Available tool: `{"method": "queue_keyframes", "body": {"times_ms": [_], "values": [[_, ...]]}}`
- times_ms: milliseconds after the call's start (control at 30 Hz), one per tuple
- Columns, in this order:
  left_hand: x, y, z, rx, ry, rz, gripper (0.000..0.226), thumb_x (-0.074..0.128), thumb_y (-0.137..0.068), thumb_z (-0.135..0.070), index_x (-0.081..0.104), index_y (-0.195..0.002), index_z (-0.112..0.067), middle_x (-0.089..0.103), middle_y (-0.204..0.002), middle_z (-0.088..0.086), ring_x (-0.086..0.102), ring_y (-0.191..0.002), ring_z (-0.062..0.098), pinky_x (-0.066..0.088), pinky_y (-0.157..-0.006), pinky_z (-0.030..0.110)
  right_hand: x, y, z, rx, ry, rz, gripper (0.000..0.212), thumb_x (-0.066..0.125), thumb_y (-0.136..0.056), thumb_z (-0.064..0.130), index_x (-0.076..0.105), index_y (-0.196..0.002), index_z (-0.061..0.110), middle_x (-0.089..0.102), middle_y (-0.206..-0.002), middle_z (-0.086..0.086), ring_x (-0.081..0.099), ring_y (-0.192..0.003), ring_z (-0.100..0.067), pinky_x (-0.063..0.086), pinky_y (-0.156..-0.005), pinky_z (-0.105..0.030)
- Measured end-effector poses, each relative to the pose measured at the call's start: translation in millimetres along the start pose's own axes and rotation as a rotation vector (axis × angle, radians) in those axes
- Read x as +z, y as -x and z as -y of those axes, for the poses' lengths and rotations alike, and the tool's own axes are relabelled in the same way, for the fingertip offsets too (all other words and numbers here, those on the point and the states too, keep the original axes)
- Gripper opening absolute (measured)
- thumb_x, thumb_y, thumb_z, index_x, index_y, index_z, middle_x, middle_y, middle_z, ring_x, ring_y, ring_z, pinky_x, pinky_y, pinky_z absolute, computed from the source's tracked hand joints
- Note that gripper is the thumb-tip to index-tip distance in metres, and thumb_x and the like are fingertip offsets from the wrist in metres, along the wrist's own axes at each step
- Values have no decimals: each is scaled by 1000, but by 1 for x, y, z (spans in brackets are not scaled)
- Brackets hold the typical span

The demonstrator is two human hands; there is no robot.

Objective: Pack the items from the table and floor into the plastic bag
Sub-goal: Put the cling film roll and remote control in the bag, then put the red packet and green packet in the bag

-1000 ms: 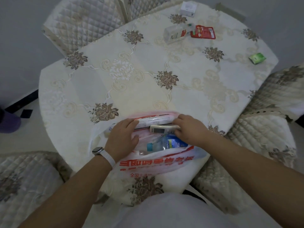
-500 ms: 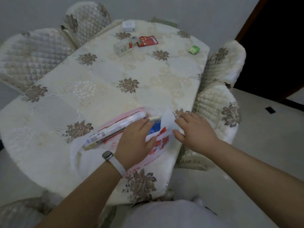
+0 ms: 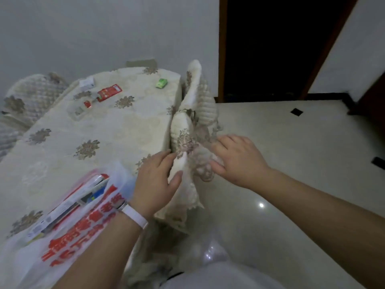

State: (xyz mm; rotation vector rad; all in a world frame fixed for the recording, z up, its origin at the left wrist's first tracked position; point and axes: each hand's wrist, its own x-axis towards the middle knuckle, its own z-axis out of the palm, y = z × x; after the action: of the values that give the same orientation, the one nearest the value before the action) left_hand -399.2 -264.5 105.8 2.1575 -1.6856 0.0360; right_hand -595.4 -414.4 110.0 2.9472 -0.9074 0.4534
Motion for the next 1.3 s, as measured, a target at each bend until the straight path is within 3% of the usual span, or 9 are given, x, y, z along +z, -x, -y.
{"method": "queue_keyframes", "body": {"times_ms": [267, 633, 767, 1033, 1300], "values": [[49, -63, -118, 141, 3, 109, 51, 53, -89, -40, 60, -131, -13, 59, -133, 7, 53, -121, 26, 42, -102, 38, -23, 69, -127, 162, 5, -62, 48, 44, -86, 48, 69, -104, 11, 65, -110, -11, 60, -99, -32, 48, -80, -42], [129, -175, -165, 232, 62, 169, 57, 46, -87, -47, 61, -130, -12, 60, -131, 9, 53, -121, 27, 37, -104, 34, 7, 74, -245, 377, 98, -14, 46, 49, -86, 47, 67, -109, 12, 64, -112, -11, 59, -101, -33, 44, -86, -42], [171, -241, -166, 328, 121, 165, 53, 49, -87, -42, 62, -128, -11, 61, -130, 10, 56, -119, 29, 45, -100, 42, 18, 42, -298, 408, 149, 23, 49, 45, -87, 48, 66, -113, 12, 65, -115, -11, 60, -104, -31, 45, -87, -42], [226, -399, -154, 553, 93, 123, 43, 59, -87, -33, 61, -125, -13, 61, -130, 12, 56, -121, 34, 46, -99, 47, 18, -85, -376, 400, 196, 133, 52, 41, -90, 49, 62, -123, 15, 61, -128, -9, 54, -118, -28, 43, -96, -41], [238, -525, -151, 546, 66, 118, 46, 51, -91, -39, 61, -129, -15, 59, -134, 11, 55, -124, 32, 44, -102, 47, 31, -184, -451, 433, 184, 134, 53, 39, -91, 51, 60, -127, 18, 58, -132, -6, 52, -122, -26, 40, -100, -41]]}}
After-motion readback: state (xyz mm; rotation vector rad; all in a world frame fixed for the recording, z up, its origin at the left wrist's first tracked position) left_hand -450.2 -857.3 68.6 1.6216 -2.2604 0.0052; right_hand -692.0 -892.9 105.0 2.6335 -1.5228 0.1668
